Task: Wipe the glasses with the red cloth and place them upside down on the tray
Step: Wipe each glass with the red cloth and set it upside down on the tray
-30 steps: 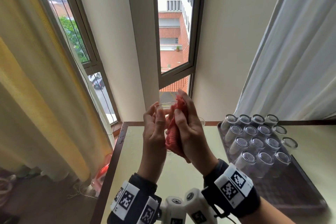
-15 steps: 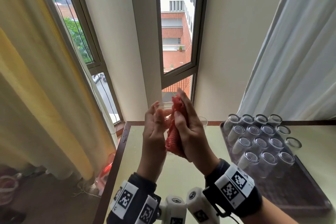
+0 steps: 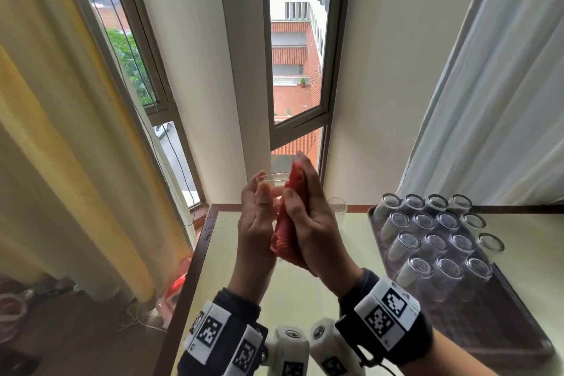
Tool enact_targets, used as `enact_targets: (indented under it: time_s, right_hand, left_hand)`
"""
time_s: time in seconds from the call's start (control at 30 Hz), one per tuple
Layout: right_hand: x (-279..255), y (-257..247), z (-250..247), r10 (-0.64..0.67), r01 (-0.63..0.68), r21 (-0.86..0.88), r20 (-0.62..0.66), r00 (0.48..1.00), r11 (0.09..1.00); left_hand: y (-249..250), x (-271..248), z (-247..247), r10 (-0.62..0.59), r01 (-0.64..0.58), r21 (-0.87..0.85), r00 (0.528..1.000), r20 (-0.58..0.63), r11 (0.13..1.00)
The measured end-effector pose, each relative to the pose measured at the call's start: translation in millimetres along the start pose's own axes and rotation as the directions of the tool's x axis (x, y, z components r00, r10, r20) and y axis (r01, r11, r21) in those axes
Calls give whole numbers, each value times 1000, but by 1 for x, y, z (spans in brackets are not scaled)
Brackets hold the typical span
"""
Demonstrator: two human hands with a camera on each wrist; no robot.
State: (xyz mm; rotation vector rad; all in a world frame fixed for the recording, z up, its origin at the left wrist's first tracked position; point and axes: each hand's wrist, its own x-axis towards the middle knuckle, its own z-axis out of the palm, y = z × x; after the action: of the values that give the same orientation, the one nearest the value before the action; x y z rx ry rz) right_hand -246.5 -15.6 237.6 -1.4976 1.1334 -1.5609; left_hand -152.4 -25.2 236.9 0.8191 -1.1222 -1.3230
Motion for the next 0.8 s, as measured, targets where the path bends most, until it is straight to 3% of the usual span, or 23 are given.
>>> enact_targets:
  time_s: [0.13,0.4,0.57,0.8]
  right_hand:
    - [12,1,0,57,-55,78,-32,998,995]
    - [2,15,9,8,-7,-58,27,1000,998]
    - [24,11,12,35,-35,11,-37,999,999]
    - [17,24,8,7,-6,-31,7,1000,1000]
  left_hand:
    - [3,3,5,-19,18,37,1000,4,999]
    - [-5,11,-13,2,7,130,998,-69,992]
    - [-3,9,-8,-22,21,105,1000,8,994]
    - [-5,26,-10,15,-5,123,997,-78,992]
